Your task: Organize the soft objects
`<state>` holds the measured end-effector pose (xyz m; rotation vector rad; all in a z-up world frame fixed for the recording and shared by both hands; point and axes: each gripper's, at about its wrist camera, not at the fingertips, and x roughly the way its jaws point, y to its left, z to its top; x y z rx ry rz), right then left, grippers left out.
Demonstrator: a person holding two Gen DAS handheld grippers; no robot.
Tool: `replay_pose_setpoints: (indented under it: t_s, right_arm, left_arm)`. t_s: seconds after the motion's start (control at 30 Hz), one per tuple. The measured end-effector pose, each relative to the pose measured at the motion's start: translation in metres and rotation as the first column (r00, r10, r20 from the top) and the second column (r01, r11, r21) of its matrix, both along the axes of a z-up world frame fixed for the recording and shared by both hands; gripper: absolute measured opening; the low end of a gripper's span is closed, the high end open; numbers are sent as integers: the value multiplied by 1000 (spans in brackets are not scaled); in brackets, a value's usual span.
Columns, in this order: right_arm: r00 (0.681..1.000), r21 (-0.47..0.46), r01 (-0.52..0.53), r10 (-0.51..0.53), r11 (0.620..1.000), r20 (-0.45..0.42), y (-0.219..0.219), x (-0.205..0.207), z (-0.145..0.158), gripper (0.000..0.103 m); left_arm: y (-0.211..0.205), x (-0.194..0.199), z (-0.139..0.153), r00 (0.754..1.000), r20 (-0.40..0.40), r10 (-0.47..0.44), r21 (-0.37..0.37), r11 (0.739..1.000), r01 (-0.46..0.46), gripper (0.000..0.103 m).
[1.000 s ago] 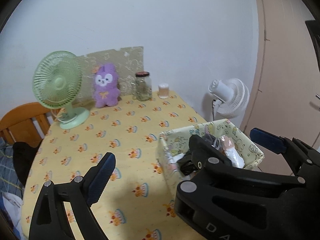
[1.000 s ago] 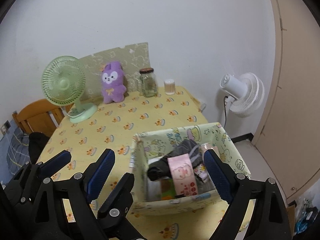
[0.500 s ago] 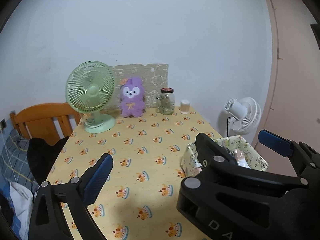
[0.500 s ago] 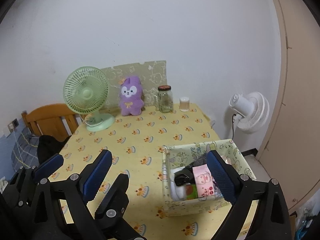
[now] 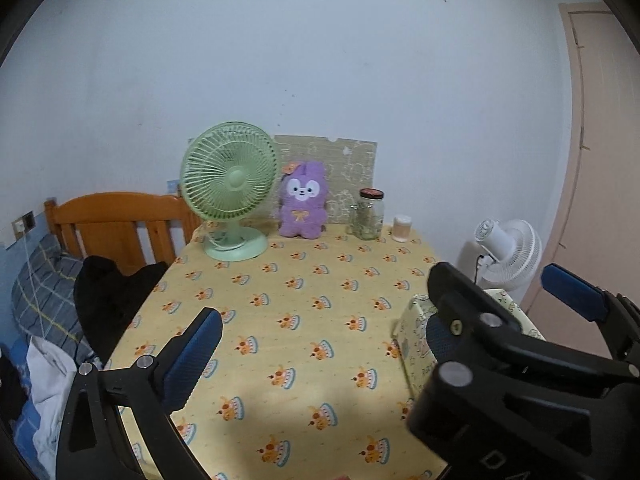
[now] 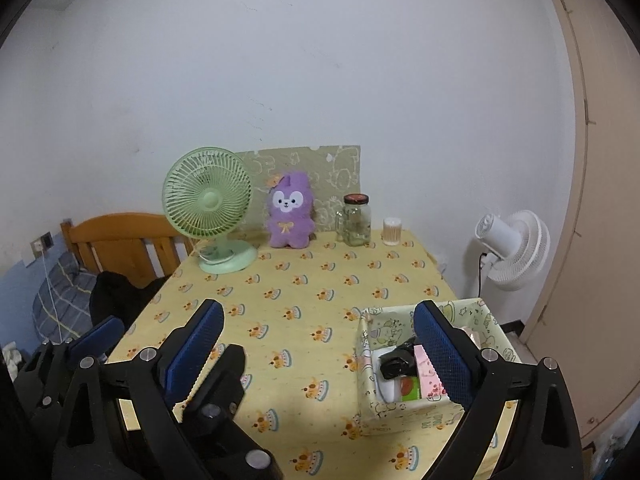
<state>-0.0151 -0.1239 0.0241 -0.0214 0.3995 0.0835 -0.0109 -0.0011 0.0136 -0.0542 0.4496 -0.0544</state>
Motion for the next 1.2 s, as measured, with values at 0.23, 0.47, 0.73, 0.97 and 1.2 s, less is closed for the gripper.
replay_pose_setpoints:
  t_s: [0.23, 0.47, 0.73, 0.97, 1.2]
  right_arm:
    - [1000, -1, 6, -6, 1000, 19, 2, -10, 0, 98]
    - [1000, -5, -6, 6, 1000, 20, 5, -13, 2, 99]
    - [1000, -4, -8, 9, 1000, 19, 4, -13, 1, 100]
    - [1000, -5, -8, 8, 1000, 19, 4, -13, 1, 100]
    - [1000, 0, -5, 5, 1000, 20, 1, -14, 0, 100]
  left_arm:
    - [3, -10, 1, 999, 27, 38, 17, 999, -38, 103]
    - [4, -14, 2, 998, 38, 41, 23, 999, -41, 103]
    - [3, -16, 2, 998, 42, 41, 29, 999, -42, 103]
    - [1, -15, 3, 998, 46, 37, 30, 999, -38, 103]
    - [2, -15, 4, 998, 43, 36, 29, 999, -37, 103]
